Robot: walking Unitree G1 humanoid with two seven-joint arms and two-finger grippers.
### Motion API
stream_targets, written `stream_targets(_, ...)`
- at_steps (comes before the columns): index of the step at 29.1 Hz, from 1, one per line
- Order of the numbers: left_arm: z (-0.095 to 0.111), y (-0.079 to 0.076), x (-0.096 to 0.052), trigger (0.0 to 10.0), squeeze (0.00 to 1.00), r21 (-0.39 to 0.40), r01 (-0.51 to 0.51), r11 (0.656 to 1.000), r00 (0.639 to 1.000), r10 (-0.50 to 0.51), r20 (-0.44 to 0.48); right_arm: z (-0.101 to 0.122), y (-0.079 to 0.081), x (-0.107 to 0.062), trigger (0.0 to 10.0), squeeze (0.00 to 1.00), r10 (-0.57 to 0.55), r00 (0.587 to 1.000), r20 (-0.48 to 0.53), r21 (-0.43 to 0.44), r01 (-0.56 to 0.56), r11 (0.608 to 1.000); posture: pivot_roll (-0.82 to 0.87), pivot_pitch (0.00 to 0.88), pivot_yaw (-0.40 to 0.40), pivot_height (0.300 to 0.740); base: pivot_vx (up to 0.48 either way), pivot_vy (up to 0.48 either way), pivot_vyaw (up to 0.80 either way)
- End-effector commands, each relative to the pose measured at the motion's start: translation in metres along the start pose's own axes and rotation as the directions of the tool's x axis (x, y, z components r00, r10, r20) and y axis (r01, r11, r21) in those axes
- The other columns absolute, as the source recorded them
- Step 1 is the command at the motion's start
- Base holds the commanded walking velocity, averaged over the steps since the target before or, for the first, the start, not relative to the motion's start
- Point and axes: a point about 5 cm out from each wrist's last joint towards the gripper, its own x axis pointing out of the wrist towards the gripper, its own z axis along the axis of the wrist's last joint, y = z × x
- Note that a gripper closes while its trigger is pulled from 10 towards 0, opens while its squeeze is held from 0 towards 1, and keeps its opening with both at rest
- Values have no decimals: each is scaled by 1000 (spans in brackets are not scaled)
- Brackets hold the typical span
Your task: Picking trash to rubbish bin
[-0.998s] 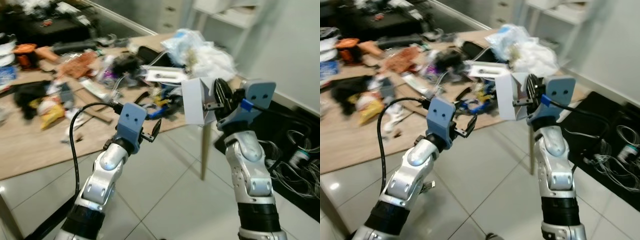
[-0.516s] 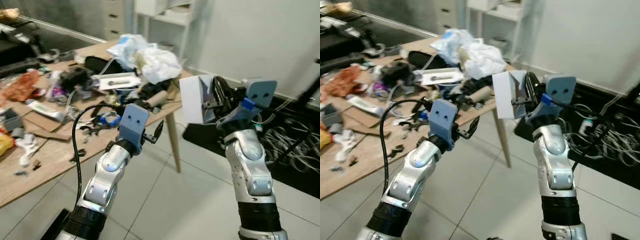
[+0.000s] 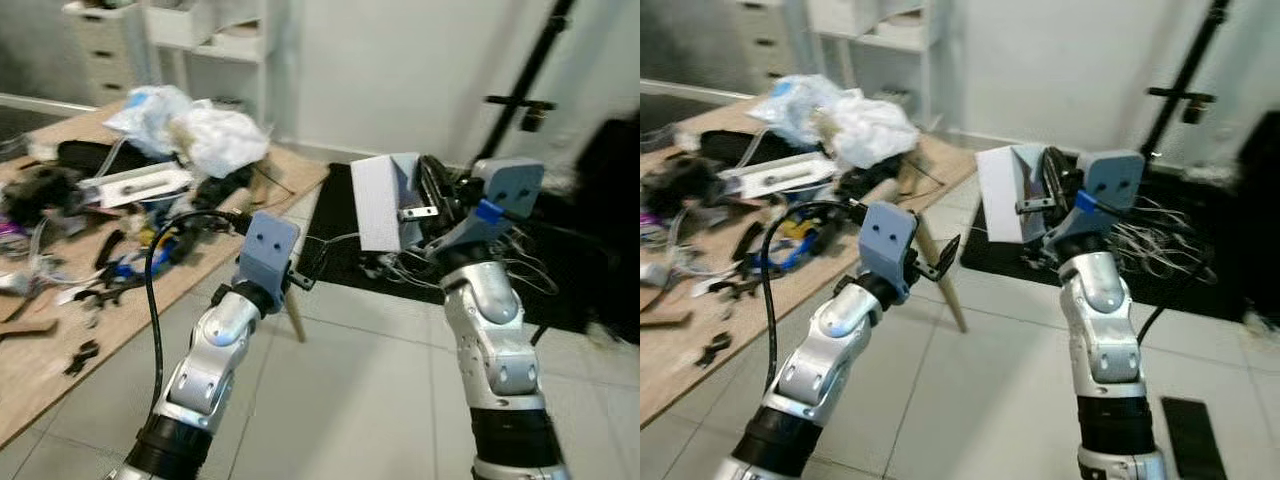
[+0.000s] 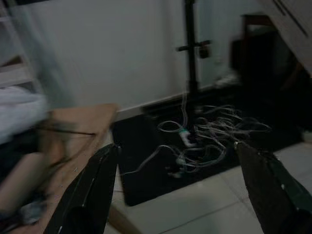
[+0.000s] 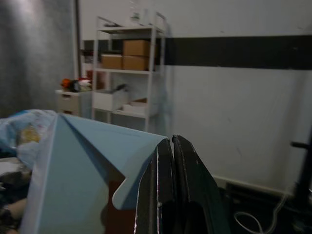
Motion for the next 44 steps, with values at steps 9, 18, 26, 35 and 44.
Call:
stream_targets(9,-5,-4,-3,10000,0,8,32,999,999,-32,-25,0,2,-3,10000,0,7,1000,-9,15,-7,1000,-52,75,-12,740,0,0,-800)
stream_targets(18,-5,-5,-3,10000,0,10,35,999,999,-35,-28,-1,3,-3,10000,0,10,1000,-17,24,-9,1000,-52,75,-12,740,0,0,-800)
stream_targets(26,-6,-6,-4,10000,0,9,47,999,998,-46,-35,-1,3,-3,10000,0,10,1000,-20,26,-10,1000,-54,83,-15,740,0,0,-800)
stream_targets(35,-7,-7,-4,10000,0,12,53,999,998,-52,-43,-2,4,-5,10000,0,20,999,-37,31,-19,999,-54,95,-19,740,0,0,-800)
stream_targets(44,-6,-2,-4,10000,0,-2,35,999,998,-35,-45,-9,4,-8,10000,0,20,996,-82,28,-18,999,-52,112,-16,740,0,0,-800)
